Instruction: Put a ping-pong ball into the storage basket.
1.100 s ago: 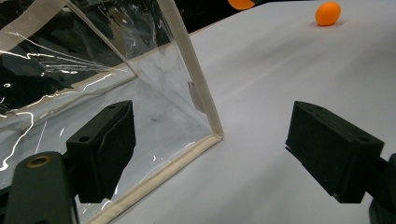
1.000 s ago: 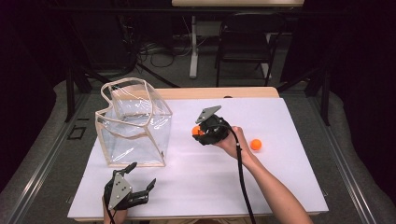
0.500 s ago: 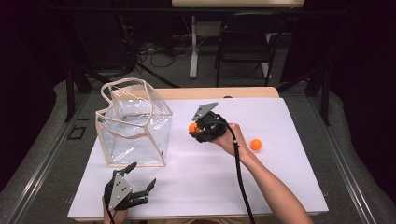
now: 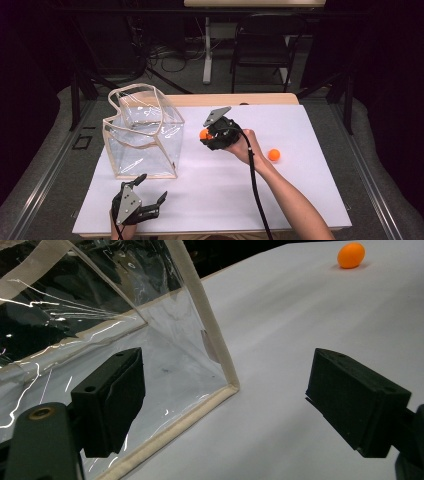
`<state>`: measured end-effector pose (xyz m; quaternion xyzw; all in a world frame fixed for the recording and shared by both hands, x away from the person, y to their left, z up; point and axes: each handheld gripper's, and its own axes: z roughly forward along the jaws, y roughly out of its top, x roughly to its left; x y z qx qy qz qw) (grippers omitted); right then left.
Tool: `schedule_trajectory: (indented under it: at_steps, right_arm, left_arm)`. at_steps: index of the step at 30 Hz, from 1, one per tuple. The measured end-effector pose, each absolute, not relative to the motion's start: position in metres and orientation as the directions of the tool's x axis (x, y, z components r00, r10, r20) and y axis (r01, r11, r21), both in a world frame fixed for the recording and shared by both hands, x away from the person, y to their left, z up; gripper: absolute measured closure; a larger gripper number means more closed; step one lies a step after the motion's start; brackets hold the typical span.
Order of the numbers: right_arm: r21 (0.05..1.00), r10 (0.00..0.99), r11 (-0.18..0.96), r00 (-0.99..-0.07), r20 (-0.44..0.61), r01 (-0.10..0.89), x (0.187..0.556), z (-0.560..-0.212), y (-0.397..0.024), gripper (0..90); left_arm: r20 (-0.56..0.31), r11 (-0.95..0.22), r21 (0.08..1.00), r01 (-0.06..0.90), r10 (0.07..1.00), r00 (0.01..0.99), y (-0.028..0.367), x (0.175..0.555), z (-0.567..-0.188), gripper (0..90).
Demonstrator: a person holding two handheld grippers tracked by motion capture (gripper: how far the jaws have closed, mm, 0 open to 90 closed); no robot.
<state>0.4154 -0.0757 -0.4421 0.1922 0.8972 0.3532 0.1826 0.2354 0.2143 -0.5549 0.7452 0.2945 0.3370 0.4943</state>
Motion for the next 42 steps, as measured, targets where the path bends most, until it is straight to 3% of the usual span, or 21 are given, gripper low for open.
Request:
schedule_trajectory:
  at_steps: [42]
  right_arm:
    - [0.736, 0.467, 0.652, -0.860, -0.203, 0.181, 0.423, -0.414, -0.060, 50.3]
  left_arm:
    - [0.211, -0.336, 0.936, 0.102, 0.772, 0.600, 0.214, 0.236, -0.555, 15.6]
